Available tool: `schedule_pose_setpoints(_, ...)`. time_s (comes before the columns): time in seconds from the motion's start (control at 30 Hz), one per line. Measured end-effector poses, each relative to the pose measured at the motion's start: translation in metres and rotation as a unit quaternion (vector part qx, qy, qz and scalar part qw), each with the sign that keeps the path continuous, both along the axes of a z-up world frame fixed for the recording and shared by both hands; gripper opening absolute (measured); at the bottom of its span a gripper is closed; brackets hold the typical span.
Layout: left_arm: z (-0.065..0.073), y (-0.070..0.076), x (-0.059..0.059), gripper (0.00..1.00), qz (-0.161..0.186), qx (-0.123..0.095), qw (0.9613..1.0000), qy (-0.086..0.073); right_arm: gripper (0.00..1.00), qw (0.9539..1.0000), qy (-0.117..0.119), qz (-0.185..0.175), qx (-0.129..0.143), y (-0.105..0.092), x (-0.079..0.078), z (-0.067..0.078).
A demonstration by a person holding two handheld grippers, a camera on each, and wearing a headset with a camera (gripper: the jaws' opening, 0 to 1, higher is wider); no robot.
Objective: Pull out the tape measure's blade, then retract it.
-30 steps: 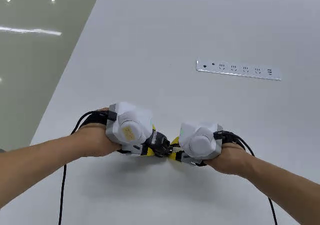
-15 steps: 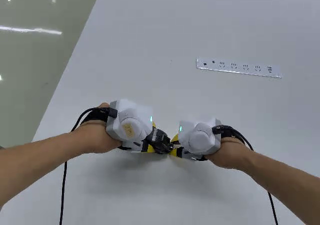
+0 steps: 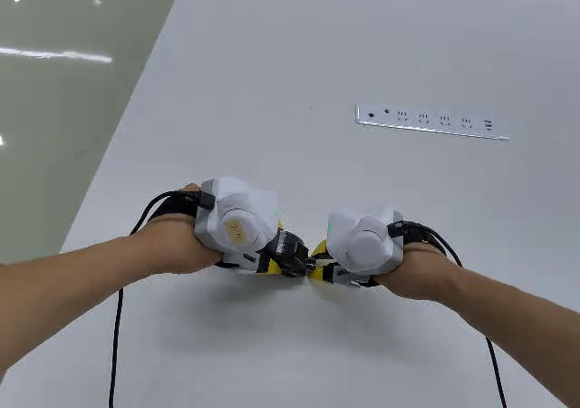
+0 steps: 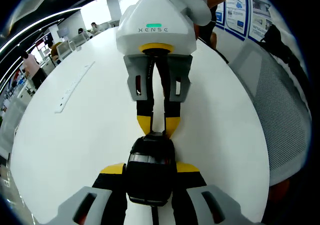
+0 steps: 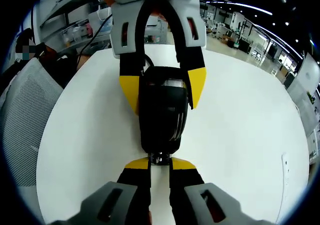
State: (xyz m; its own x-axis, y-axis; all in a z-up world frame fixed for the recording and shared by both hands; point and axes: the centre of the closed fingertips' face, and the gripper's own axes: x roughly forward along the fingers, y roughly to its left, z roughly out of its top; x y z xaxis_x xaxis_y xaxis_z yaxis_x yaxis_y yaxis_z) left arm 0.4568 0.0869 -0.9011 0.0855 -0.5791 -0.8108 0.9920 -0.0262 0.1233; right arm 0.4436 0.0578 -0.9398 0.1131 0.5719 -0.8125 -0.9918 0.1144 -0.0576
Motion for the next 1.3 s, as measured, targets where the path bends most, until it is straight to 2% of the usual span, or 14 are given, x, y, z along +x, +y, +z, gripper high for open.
schedule_pose_setpoints(0.77, 0.0, 0.0, 0.0, 0.3, -0.001, 0.001, 1.0, 0.002, 0.12, 0.9999, 0.005, 0.008, -0.005, -0.021, -0.001, 0.0)
schedule_pose_setpoints(1.3, 0.0, -0.001, -0.001, 0.3, -0.004, 0.004, 1.0, 0.005, 0.12, 0.9998, 0.008, -0.013, -0.012, -0.039, -0.004, 0.0)
